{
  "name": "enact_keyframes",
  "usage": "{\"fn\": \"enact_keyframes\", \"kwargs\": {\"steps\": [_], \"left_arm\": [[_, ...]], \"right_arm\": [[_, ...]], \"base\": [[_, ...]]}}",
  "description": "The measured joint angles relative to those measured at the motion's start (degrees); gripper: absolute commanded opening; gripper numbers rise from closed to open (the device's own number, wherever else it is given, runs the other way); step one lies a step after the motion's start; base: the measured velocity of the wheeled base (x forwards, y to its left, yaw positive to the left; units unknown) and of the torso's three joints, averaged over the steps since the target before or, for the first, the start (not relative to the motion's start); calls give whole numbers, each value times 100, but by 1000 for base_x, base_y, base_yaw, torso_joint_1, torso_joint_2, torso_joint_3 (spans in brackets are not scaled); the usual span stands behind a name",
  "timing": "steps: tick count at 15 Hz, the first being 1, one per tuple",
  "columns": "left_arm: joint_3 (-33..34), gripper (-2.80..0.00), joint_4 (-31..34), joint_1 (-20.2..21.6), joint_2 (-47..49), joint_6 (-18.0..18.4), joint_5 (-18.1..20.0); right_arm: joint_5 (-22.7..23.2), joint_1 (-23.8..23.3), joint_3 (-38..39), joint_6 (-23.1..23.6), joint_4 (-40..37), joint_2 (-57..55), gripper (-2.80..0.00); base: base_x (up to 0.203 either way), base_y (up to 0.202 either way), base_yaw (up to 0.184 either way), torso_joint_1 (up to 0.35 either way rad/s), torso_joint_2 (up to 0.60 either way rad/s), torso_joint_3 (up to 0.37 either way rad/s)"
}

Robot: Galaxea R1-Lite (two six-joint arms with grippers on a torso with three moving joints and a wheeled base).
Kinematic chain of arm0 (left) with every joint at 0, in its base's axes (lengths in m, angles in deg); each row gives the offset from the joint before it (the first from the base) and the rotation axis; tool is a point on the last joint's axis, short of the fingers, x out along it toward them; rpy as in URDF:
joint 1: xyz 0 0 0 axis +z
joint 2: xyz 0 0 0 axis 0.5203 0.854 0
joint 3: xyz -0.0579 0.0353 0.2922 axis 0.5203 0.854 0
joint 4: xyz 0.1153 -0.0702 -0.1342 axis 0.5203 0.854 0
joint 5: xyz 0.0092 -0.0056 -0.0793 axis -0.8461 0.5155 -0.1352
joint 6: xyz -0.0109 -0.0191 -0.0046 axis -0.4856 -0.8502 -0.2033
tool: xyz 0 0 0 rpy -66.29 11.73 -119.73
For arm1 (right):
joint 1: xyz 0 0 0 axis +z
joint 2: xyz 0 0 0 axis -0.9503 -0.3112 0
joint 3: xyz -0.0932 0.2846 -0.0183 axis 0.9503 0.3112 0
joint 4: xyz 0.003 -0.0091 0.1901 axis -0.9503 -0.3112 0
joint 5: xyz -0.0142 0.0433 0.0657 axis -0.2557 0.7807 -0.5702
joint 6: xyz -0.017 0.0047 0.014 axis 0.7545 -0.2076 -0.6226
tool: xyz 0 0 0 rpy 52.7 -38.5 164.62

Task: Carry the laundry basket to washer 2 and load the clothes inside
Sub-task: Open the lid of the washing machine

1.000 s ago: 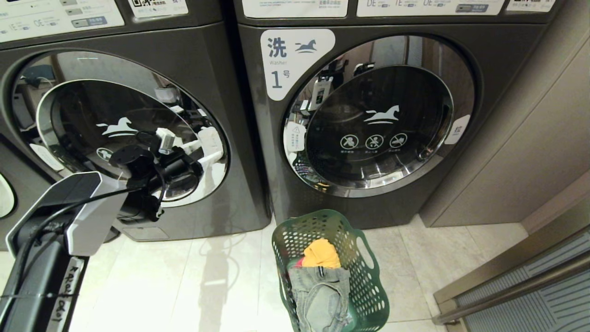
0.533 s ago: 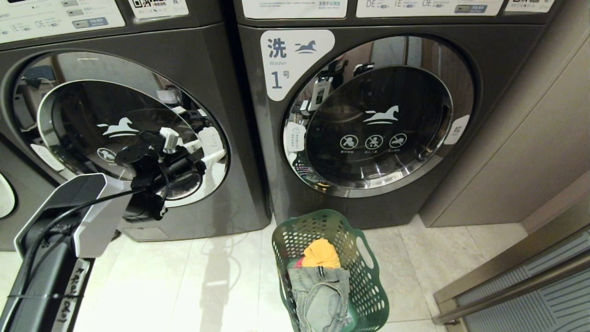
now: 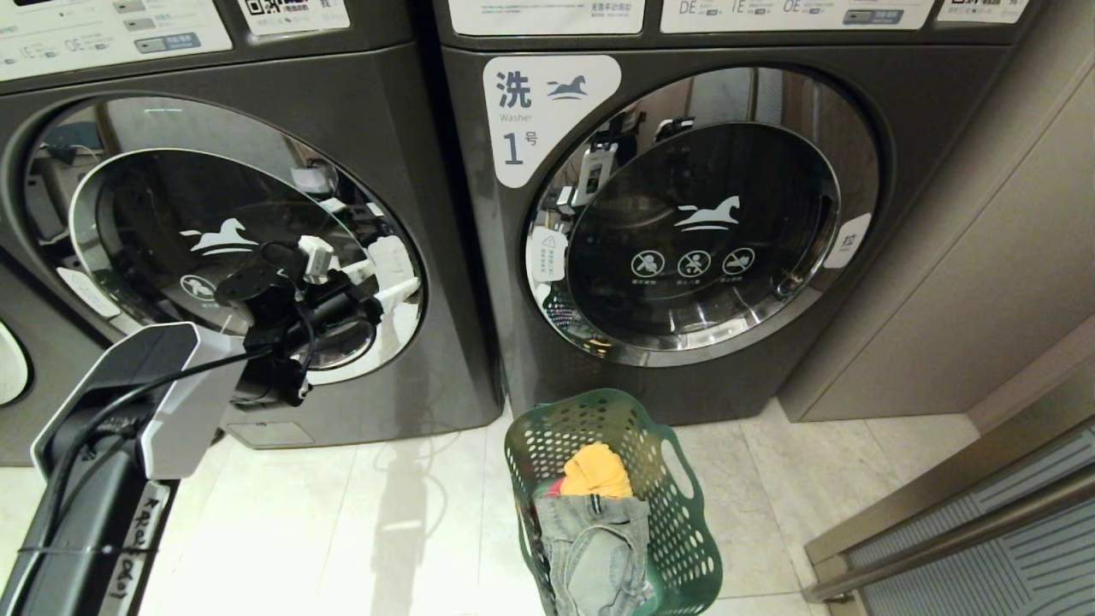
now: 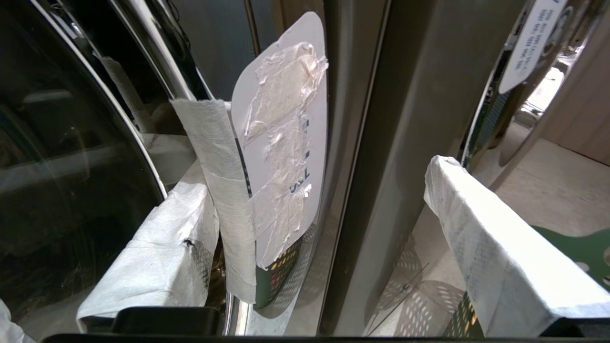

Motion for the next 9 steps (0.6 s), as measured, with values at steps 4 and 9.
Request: {"fn": "enact_keyframes", "kwargs": {"steps": [4, 9], "left_arm": [[1, 0, -37, 0, 17, -4, 224], [19, 0, -56, 0, -2, -17, 257]], "right_arm": [[-2, 0, 0, 2, 0, 0, -280], [-1, 0, 0, 2, 0, 0, -280]], "base": [[0, 0, 0, 0, 0, 0], [0, 0, 0, 0, 0, 0]]}}
